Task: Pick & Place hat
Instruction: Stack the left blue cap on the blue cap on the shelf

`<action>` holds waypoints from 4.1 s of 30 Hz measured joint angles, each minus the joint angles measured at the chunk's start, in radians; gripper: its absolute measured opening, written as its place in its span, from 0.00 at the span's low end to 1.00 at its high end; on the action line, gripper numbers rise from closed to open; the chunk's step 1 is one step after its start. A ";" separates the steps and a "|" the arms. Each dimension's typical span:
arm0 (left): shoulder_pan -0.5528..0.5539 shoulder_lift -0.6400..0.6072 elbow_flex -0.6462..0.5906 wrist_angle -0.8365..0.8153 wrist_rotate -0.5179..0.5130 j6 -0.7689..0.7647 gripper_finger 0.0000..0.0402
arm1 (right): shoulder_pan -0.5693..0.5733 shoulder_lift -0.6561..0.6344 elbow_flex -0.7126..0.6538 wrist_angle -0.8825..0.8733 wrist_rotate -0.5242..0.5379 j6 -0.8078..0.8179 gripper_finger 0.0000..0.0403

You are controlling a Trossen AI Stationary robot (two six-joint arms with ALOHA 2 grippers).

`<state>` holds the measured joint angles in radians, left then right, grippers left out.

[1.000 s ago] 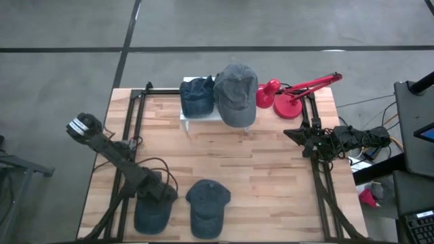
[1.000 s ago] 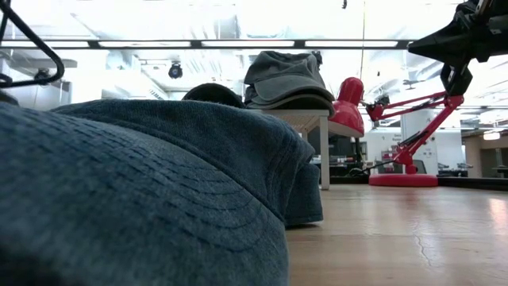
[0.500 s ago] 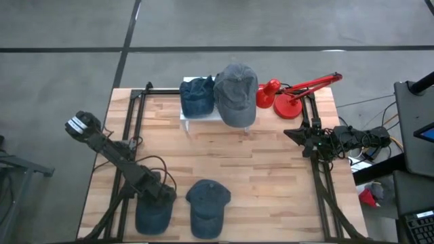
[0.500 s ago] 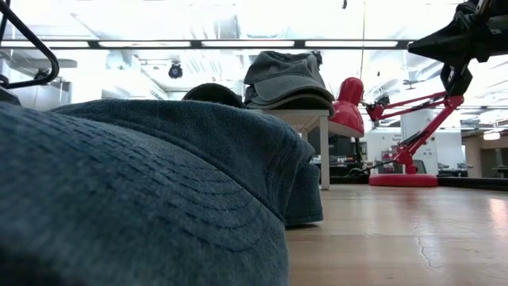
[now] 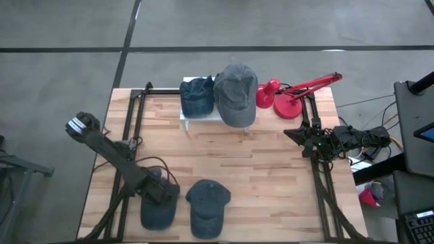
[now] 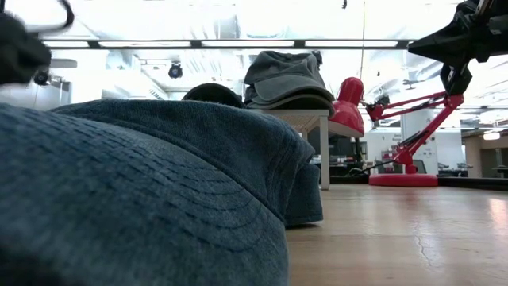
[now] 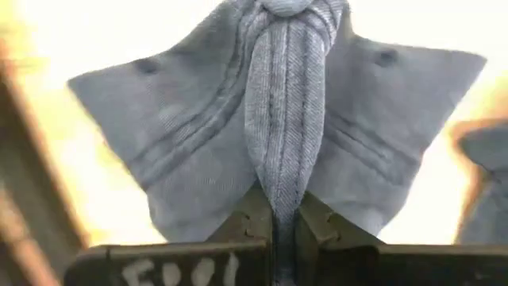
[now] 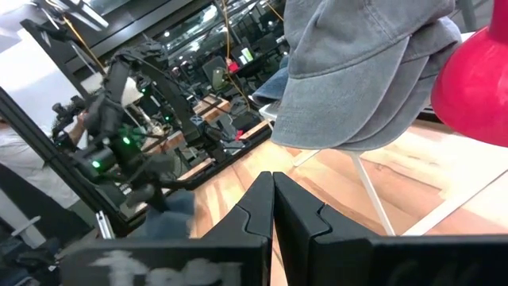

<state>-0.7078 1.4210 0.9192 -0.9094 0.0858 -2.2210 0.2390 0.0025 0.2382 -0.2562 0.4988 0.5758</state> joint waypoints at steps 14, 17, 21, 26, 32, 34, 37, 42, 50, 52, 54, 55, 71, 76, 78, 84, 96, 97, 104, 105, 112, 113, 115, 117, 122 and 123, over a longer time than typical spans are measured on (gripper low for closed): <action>0.058 -0.008 0.557 -0.661 -0.238 -0.013 0.03 | 0.000 0.000 0.000 0.000 -0.002 0.000 0.02; 0.092 -0.011 0.607 -0.661 -0.439 0.027 0.03 | 0.000 0.000 0.000 0.000 -0.002 -0.001 0.02; 0.145 -0.013 0.657 -0.661 -0.631 0.082 0.03 | 0.000 0.000 0.000 -0.001 -0.002 -0.003 0.02; 0.231 -0.013 0.705 -0.662 -0.775 0.184 0.03 | 0.000 0.000 -0.001 -0.001 -0.002 -0.003 0.02; 0.388 -0.013 0.791 -0.662 -0.906 0.387 0.03 | 0.000 0.000 -0.001 -0.001 -0.002 -0.002 0.02; 0.454 -0.013 0.831 -0.662 -0.934 0.470 0.03 | 0.000 0.000 -0.001 -0.001 -0.002 -0.001 0.02; 0.572 -0.015 0.899 -0.661 -0.942 0.606 0.03 | 0.000 0.000 -0.001 -0.001 -0.002 0.000 0.02; 0.786 -0.015 0.978 -0.545 -0.920 0.887 0.03 | 0.000 0.000 -0.001 -0.001 -0.002 0.000 0.02; 1.104 0.000 0.992 -0.294 -0.663 1.224 0.03 | 0.000 0.000 -0.001 -0.001 0.000 0.004 0.02; 1.161 0.015 0.991 -0.297 -0.617 1.238 0.03 | 0.000 0.000 -0.001 -0.001 0.000 0.005 0.02; 1.200 0.033 0.991 -0.296 -0.572 1.252 0.03 | 0.000 0.000 -0.001 0.000 0.000 0.006 0.02; 1.217 0.043 0.991 -0.295 -0.554 1.258 0.03 | 0.000 0.000 -0.001 0.000 0.000 0.006 0.02; 1.294 0.211 0.995 -0.265 -0.368 1.257 0.03 | 0.000 0.000 -0.001 0.001 0.000 0.008 0.02; 1.294 0.235 0.995 -0.255 -0.352 1.241 0.04 | 0.000 0.000 -0.001 0.001 0.000 0.008 0.02; 1.294 0.239 0.995 -0.250 -0.349 1.230 0.04 | 0.000 0.000 -0.001 0.001 -0.001 0.008 0.02; 1.293 0.241 0.995 -0.233 -0.321 1.220 0.03 | 0.000 0.000 -0.001 0.001 -0.001 0.008 0.02; 1.287 0.239 1.013 -0.252 -0.282 1.181 0.03 | 0.000 0.000 -0.001 0.001 -0.001 0.008 0.02; 1.287 0.239 1.020 -0.260 -0.281 1.179 0.03 | 0.000 0.000 -0.001 0.001 -0.001 0.008 0.02; 1.287 0.238 1.063 -0.314 -0.278 1.172 0.03 | 0.000 0.000 -0.001 0.001 -0.001 0.008 0.02; 1.286 0.237 1.063 -0.326 -0.278 1.171 0.03 | 0.000 0.000 -0.001 0.001 -0.001 0.008 0.02; 1.280 0.249 1.057 -0.351 -0.259 1.161 0.03 | 0.000 0.000 -0.001 0.000 -0.001 0.008 0.02; 1.279 0.252 1.057 -0.349 -0.259 1.161 0.03 | 0.000 0.000 -0.001 0.000 -0.001 0.008 0.02; 1.279 0.262 1.057 -0.349 -0.259 1.165 0.03 | 0.000 0.000 -0.001 0.000 -0.001 0.008 0.02; 1.279 0.271 1.057 -0.349 -0.259 1.168 0.03 | 0.000 0.000 -0.001 0.000 -0.001 0.008 0.02; 1.278 0.298 1.057 -0.349 -0.247 1.173 0.03 | 0.000 0.000 -0.001 0.001 -0.001 0.008 0.02; 1.278 0.302 1.057 -0.348 -0.242 1.174 0.03 | 0.000 0.000 -0.001 0.001 -0.001 0.008 0.02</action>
<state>0.5697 1.7226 1.9759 -1.2579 -0.1567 -1.0468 0.2390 0.0025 0.2375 -0.2550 0.4974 0.5842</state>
